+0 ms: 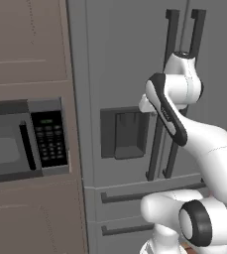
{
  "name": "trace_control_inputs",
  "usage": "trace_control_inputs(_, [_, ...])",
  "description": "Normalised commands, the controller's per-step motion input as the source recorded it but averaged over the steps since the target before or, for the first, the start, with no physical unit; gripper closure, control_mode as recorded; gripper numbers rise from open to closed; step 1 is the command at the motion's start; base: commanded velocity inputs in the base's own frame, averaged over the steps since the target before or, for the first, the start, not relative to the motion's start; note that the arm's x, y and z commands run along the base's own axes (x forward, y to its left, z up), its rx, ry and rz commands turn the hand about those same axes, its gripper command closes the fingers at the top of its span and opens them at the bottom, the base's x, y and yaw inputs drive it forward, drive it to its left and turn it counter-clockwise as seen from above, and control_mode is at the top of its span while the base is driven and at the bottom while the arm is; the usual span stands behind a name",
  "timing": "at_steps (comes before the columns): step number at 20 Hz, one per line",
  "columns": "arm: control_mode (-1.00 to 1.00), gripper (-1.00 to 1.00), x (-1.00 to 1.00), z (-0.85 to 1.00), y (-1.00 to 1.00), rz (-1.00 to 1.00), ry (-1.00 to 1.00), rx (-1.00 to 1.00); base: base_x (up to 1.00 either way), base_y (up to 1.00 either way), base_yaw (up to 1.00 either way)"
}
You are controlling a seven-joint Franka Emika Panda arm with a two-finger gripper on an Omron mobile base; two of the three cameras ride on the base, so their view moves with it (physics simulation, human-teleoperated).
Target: Open the fridge, remove the pear, bell pepper, and shrimp, and place them on any counter.
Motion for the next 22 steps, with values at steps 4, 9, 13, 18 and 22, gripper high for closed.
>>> trace_control_inputs(4, [1.0,-1.0,-0.03,0.0,0.0,0.0,0.0,0.0,-0.14,-0.03,0.0])
trace_control_inputs(9, [1.0,-1.0,0.0,0.0,0.0,0.0,0.0,0.0,-0.51,-0.39,0.0])
trace_control_inputs(13, [1.0,-1.0,0.0,0.0,0.0,0.0,0.0,0.0,-0.39,-0.39,0.0])
trace_control_inputs(18, [1.0,-1.0,0.0,0.0,0.0,0.0,0.0,0.0,-0.06,-0.07,0.0])
trace_control_inputs(22, [1.0,-1.0,0.0,0.0,0.0,0.0,0.0,0.0,-0.26,-0.07,0.0])
